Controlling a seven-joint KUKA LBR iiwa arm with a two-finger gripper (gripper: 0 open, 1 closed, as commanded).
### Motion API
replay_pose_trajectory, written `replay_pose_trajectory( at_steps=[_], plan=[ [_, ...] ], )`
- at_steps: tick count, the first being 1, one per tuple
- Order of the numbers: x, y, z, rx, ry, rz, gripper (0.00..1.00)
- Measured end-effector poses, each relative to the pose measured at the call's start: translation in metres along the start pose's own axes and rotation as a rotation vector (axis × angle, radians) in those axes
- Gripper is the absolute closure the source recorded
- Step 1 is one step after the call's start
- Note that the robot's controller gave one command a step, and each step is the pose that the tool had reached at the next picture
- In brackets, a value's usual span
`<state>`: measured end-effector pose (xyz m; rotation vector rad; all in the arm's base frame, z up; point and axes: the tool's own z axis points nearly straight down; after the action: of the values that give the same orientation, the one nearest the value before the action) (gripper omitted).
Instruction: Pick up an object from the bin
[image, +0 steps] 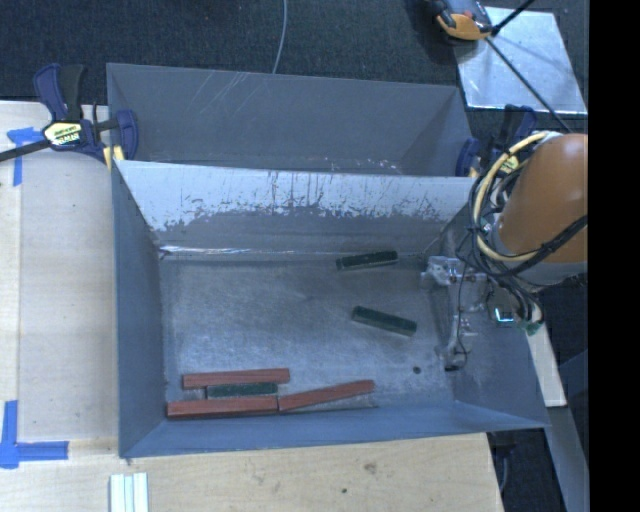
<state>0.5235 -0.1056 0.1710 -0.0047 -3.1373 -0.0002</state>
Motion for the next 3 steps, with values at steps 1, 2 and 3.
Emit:
replay_pose_trajectory(
  at_steps=[1, 2, 3],
  plan=[
    [-0.002, 0.000, -0.004, 0.001, -0.008, -0.002, 0.00],
    [-0.015, 0.004, 0.043, 0.003, -0.016, -0.007, 0.00],
    [-0.029, 0.052, 0.099, -0.001, -0.011, 0.032, 1.00]
  ],
)
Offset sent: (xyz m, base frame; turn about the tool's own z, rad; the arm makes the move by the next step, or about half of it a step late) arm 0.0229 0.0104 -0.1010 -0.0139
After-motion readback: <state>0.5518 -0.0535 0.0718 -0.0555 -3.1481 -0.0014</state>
